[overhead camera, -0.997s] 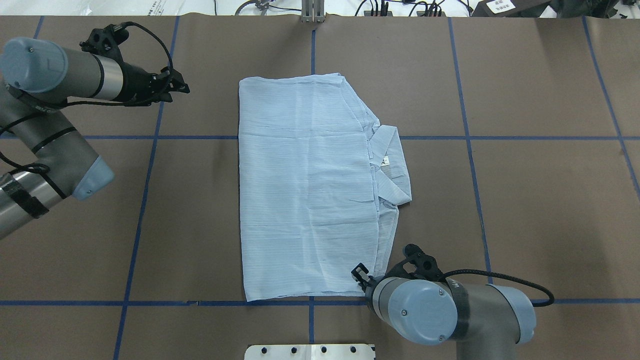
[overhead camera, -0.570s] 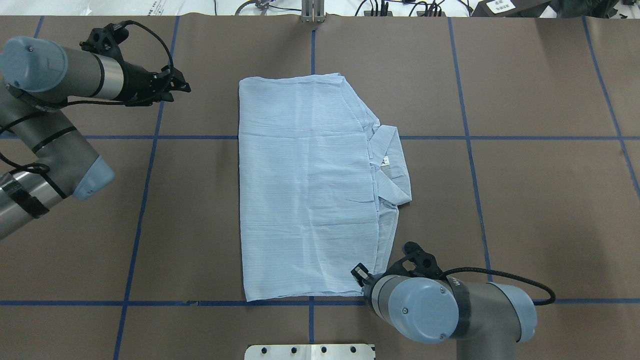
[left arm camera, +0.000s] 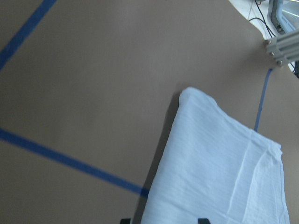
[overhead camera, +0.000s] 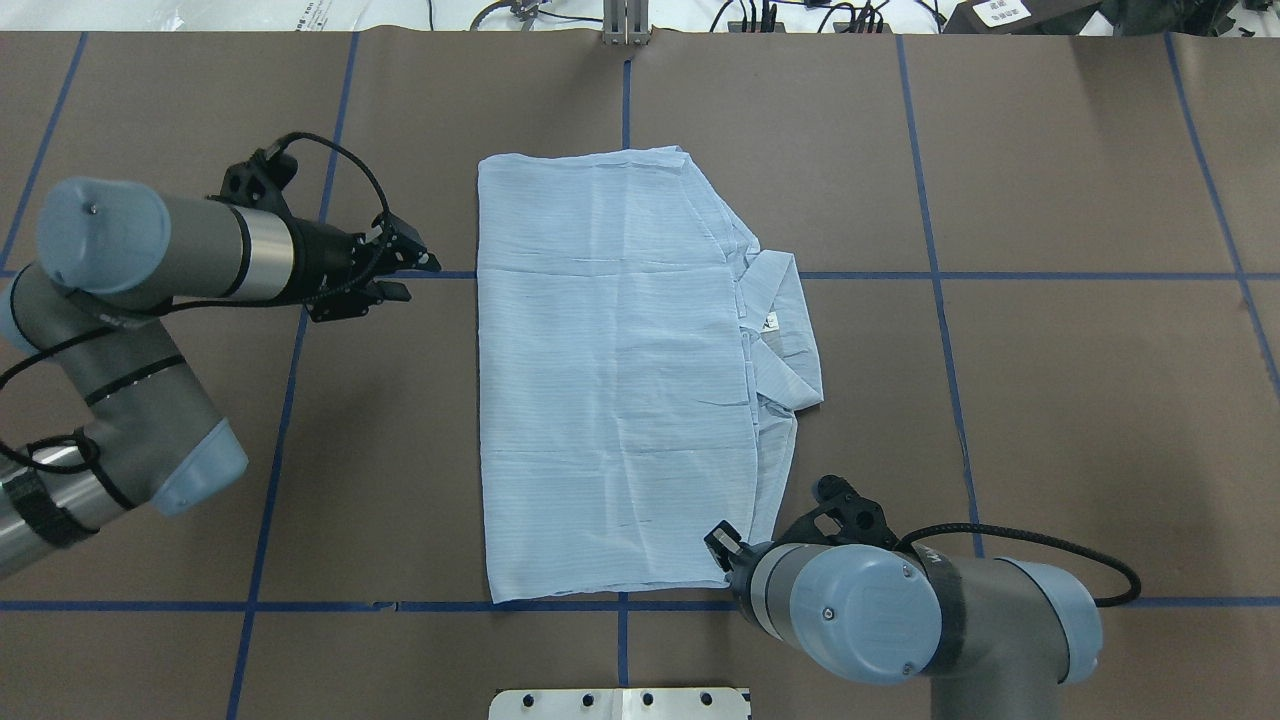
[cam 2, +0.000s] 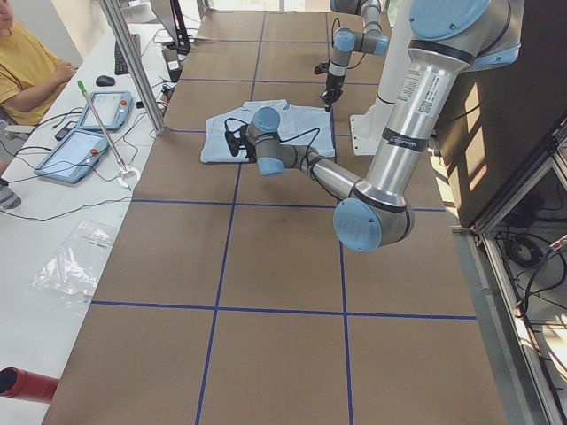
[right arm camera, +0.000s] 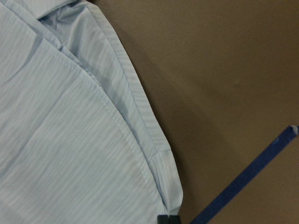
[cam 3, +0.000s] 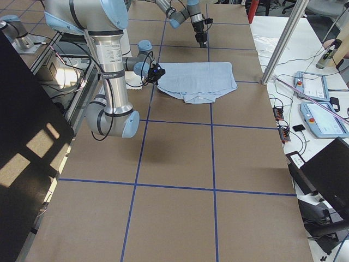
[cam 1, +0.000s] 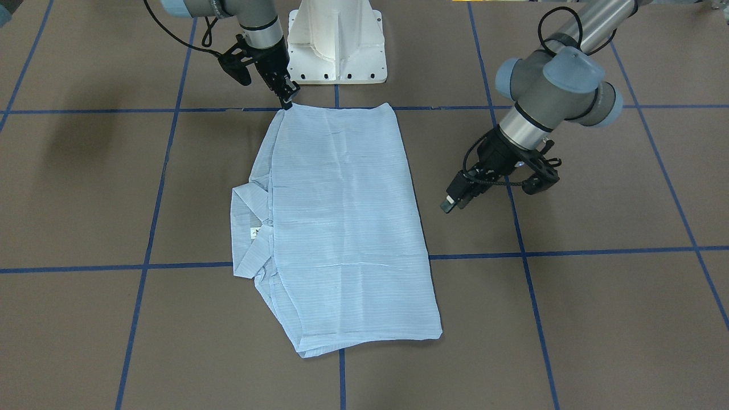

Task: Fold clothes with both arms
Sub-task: 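Move the left gripper to the shirt corner nearest the robot beside the right gripper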

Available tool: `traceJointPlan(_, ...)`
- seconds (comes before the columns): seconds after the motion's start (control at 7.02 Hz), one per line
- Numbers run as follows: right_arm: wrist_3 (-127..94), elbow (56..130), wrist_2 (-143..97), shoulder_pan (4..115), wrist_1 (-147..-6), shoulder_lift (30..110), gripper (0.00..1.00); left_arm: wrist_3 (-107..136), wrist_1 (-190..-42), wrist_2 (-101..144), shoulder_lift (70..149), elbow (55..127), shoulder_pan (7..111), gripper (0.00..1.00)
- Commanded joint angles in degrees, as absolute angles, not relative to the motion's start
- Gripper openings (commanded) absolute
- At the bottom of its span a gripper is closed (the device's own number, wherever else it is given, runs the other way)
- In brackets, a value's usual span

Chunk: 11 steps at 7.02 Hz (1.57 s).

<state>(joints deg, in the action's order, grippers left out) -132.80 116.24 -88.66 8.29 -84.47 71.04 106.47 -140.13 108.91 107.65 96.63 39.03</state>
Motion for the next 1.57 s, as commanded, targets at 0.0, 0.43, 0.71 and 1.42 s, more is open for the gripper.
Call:
traceJointPlan(0.0,-132.8,116.6,-88.9,8.2,-85.1,71.0,0.0,117.3,-132.0,99.7,101.7,108.8,25.1,0.57)
traceJointPlan(0.43,-132.8,116.5,-88.9,8.2,-85.1,70.8,0.0,126.3,-122.6,89.4,102.0,111.1,10.6,0.57)
traceJointPlan(0.71,-132.7,116.5,-88.8,8.1,-85.1,70.7,0.0,127.1,-122.4,89.4,102.4,110.5,8.7,0.57)
traceJointPlan(1.42,-132.7,116.6,-88.9,8.1,-85.1,70.7,0.0,127.3,-122.4,89.4,103.4,110.0,7.9,0.0)
